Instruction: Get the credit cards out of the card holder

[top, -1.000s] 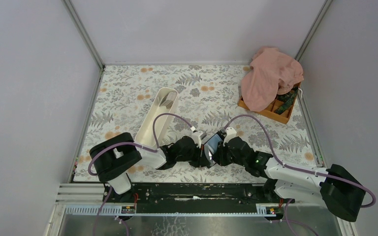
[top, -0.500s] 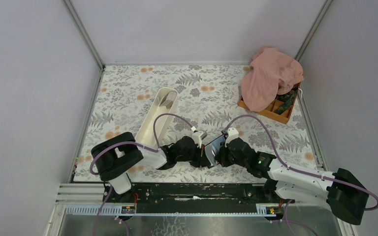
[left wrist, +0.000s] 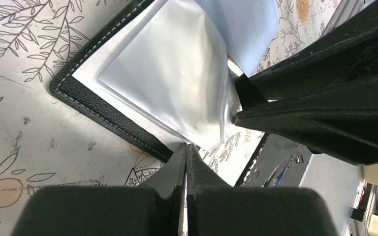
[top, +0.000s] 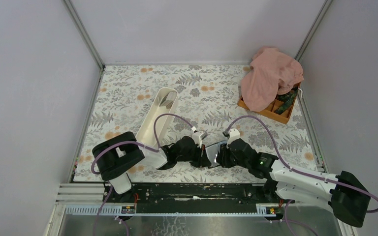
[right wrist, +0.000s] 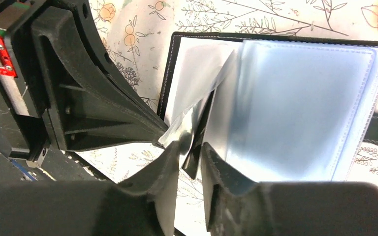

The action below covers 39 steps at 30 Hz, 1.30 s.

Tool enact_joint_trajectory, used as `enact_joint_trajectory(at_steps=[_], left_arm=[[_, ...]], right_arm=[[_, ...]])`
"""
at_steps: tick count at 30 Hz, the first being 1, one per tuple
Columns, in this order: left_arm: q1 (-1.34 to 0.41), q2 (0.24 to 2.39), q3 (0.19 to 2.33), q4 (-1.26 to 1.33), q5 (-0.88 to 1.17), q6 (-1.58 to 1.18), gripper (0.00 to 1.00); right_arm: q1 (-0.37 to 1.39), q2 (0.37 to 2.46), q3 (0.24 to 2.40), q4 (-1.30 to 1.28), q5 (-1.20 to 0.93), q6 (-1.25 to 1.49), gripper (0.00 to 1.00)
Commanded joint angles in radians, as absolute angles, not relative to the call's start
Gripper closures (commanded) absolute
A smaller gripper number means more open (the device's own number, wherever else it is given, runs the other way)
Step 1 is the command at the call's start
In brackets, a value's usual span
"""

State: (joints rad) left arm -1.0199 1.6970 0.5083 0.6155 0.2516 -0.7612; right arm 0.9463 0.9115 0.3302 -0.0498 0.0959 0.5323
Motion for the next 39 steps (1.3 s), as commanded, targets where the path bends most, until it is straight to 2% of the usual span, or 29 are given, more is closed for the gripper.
enact_joint_trajectory(at_steps=[1,6,8,9,10,11,12,13,14,19,25,26,30,32,39], left_arm=[[-1.018,1.74,0.491,0.545,0.244,-0.746,1.0],[-1.017,1.741,0.493,0.543,0.247,-0.746,1.0],[-1.017,1.741,0.494,0.543,0.247,-0.744,1.0],[-1.017,1.742,0.495,0.543,0.249,-0.744,1.0],[-1.017,1.746,0.497,0.544,0.249,-0.744,1.0],[-1.017,1.75,0.498,0.545,0.251,-0.744,1.0],[-1.018,1.753,0.501,0.547,0.255,-0.744,1.0],[-1.018,1.756,0.502,0.551,0.259,-0.746,1.0],[-1.017,1.759,0.503,0.556,0.265,-0.748,1.0],[-1.018,1.708,0.487,0.6,0.277,-0.748,1.0],[-1.017,1.524,0.432,0.654,0.23,-0.73,1.0],[-1.015,1.503,0.415,0.689,0.228,-0.731,0.99],[-1.013,1.49,0.391,0.763,0.231,-0.719,0.72],[-1.013,1.512,0.395,0.785,0.241,-0.711,0.64],[-1.013,1.568,0.395,0.889,0.246,-0.728,0.63]], right_arm=[[0.955,0.868,0.362,-0.051,0.12,0.545,0.76],[0.954,0.866,0.356,-0.053,0.134,0.563,0.99],[0.955,0.863,0.355,-0.052,0.133,0.566,0.99],[0.955,0.861,0.358,-0.053,0.134,0.567,0.95],[0.954,0.859,0.36,-0.057,0.133,0.568,0.85],[0.954,0.854,0.36,-0.058,0.132,0.568,0.8],[0.954,0.85,0.36,-0.061,0.131,0.569,0.83],[0.954,0.843,0.363,-0.066,0.131,0.569,0.94],[0.954,0.836,0.363,-0.071,0.13,0.568,0.99],[0.955,0.831,0.368,-0.09,0.136,0.55,1.0],[0.954,0.88,0.363,-0.069,0.123,0.542,1.0],[0.954,0.885,0.359,-0.062,0.118,0.543,1.0],[0.954,0.882,0.35,-0.027,0.081,0.553,1.0],[0.954,0.872,0.351,-0.025,0.075,0.555,1.0],[0.955,0.846,0.352,-0.026,0.056,0.562,1.0]])
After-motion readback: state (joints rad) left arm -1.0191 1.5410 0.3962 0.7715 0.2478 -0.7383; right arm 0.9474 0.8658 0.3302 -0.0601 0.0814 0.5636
